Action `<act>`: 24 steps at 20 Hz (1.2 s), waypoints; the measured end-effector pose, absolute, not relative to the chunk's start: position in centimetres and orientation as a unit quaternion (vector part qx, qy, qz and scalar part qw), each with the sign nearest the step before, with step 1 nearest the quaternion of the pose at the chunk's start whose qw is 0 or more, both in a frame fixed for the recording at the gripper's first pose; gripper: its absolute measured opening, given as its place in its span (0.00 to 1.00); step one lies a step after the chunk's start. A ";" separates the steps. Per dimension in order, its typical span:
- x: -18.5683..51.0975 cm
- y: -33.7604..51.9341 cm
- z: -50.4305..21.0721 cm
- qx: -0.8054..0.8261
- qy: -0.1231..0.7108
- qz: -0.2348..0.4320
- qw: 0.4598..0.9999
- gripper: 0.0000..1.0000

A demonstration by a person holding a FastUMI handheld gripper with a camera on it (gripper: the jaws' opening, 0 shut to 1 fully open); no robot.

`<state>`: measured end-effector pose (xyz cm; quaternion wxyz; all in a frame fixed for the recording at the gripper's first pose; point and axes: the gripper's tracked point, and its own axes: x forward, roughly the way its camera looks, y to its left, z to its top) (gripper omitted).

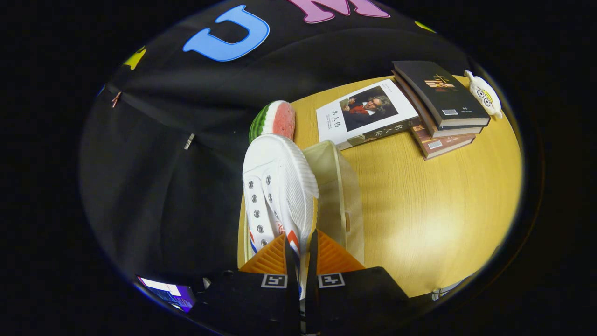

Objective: Open the storage box then place both shoes into the box .Put the left shoe in first, then the right shoe, with the right side of both shoes facing outward in a uniform manner.

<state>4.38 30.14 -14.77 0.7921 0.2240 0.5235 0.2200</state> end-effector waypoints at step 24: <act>6.9 8.5 4.1 0.048 0.112 0.063 0.990 0.99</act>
